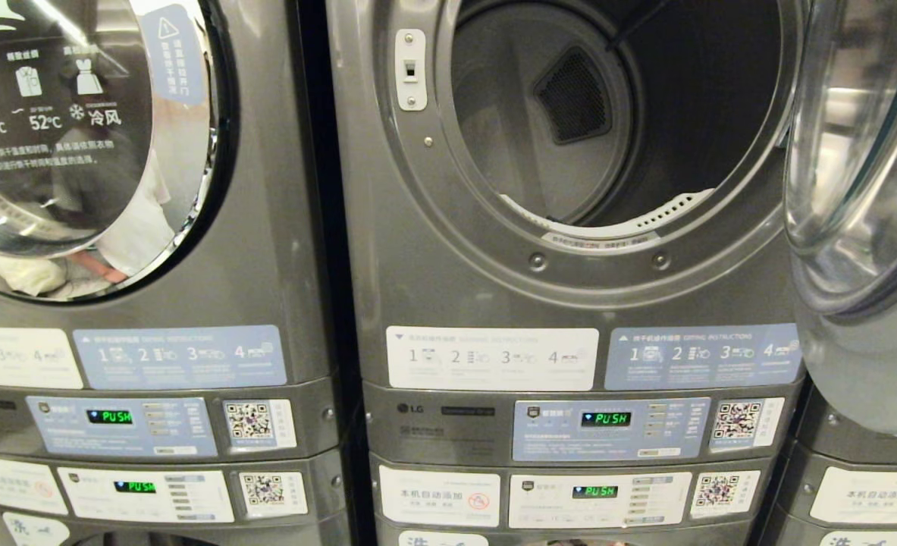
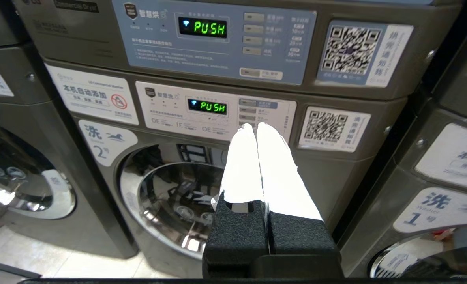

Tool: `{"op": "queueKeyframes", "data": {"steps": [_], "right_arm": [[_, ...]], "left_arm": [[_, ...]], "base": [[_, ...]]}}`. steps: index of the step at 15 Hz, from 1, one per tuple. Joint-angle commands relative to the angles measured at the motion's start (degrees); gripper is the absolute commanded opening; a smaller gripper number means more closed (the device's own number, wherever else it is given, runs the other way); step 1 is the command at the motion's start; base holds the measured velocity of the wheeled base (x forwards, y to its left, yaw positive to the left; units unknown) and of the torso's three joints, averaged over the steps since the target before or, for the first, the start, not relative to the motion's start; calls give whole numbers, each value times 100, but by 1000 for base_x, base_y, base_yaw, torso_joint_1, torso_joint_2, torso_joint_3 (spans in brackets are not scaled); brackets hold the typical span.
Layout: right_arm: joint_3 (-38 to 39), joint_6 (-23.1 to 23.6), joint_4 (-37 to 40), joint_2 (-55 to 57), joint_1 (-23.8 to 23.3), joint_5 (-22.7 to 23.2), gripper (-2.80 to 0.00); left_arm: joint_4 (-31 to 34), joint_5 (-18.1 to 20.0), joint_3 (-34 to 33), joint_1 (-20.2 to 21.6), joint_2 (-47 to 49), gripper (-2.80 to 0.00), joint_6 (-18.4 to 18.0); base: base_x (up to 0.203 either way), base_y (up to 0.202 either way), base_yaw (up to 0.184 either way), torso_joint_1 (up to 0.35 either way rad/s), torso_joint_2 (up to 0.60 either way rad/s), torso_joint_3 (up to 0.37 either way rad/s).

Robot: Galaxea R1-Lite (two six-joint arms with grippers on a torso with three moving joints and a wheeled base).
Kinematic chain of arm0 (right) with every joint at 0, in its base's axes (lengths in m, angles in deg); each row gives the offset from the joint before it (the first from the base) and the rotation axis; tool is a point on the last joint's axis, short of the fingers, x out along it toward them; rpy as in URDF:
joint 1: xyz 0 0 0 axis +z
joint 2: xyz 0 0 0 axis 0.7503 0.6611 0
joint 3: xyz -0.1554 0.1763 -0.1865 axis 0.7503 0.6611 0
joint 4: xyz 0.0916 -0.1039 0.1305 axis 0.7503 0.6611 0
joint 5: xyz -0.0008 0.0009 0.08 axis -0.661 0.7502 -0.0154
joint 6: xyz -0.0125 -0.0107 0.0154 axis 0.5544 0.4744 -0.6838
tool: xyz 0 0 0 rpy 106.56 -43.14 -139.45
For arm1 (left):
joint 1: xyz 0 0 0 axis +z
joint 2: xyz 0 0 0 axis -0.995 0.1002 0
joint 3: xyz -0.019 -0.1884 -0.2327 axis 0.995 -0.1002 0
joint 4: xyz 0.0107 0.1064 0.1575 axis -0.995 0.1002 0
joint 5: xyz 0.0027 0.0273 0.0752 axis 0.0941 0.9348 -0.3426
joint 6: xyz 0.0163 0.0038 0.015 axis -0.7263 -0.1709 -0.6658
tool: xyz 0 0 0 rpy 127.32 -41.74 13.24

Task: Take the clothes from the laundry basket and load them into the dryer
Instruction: Open the dryer

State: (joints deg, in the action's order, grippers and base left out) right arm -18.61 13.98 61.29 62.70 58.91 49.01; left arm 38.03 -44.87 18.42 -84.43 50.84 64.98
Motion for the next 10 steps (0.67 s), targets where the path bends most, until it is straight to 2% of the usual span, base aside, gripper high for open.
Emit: {"op": "queueKeyframes", "data": {"steps": [1, 3, 4, 5, 7, 10], "right_arm": [[112, 160, 69, -656, -359, 140, -280], [122, 430, 172, -867, -590, 175, -280], [124, 529, 204, -862, -600, -183, -280], [124, 651, 248, -828, -736, -251, -280], [120, 896, 645, -944, -1202, -15, -280], [122, 953, 696, -1924, -1146, 103, -280]], "left_arm": [[0, 0, -6, 1, -6, -280, 2], [0, 0, -11, 1, -6, -280, 2], [0, 0, -11, 1, -6, -280, 2], [0, 0, -10, 1, -8, -280, 2], [0, 0, -11, 1, -6, -280, 2], [0, 0, -11, 1, -12, -280, -3]], "base": [[0, 0, 0, 0, 0, 0], [0, 0, 0, 0, 0, 0], [0, 0, 0, 0, 0, 0], [0, 0, 0, 0, 0, 0], [0, 0, 0, 0, 0, 0], [0, 0, 0, 0, 0, 0]]}}
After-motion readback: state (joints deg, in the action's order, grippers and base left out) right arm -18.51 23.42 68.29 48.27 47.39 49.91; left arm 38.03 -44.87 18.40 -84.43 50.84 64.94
